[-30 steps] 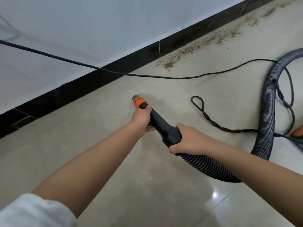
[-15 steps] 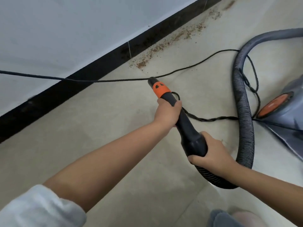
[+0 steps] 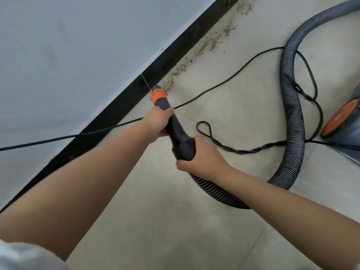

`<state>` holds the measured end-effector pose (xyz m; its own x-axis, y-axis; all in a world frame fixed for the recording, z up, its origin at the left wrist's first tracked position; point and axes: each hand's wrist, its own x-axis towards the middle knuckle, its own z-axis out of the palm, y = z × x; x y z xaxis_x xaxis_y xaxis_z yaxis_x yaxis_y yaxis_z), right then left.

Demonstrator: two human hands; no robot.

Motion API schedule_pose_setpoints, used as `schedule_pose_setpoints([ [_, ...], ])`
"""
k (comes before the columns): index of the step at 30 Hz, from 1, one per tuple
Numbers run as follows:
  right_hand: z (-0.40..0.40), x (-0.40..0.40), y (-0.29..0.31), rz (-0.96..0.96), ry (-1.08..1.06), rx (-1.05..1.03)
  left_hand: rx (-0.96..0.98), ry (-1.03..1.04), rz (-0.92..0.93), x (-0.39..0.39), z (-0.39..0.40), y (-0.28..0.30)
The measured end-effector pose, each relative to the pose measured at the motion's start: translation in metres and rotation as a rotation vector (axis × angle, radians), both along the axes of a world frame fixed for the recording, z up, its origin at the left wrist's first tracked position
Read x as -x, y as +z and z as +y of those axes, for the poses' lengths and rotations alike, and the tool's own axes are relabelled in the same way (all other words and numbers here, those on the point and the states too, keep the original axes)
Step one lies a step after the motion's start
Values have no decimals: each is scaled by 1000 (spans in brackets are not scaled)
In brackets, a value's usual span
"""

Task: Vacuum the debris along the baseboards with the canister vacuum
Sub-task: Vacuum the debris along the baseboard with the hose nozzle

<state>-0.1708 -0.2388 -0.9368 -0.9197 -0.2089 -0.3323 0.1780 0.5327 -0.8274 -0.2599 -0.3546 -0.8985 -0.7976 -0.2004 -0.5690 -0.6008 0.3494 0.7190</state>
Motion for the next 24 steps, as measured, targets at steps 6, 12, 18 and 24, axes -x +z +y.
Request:
schedule_pose_setpoints([
  [6, 15, 32, 21, -125, 17, 66, 7, 36, -22, 33, 15, 5],
  [12, 38, 53, 28, -232, 51, 7, -108, 160, -83, 43, 42, -13],
  [18, 55, 50, 20, -224, 56, -74, -146, 108, -103, 38, 60, -29],
  [24, 59, 49, 7, -260, 67, -63, -63, 87, -77, 34, 67, -39],
])
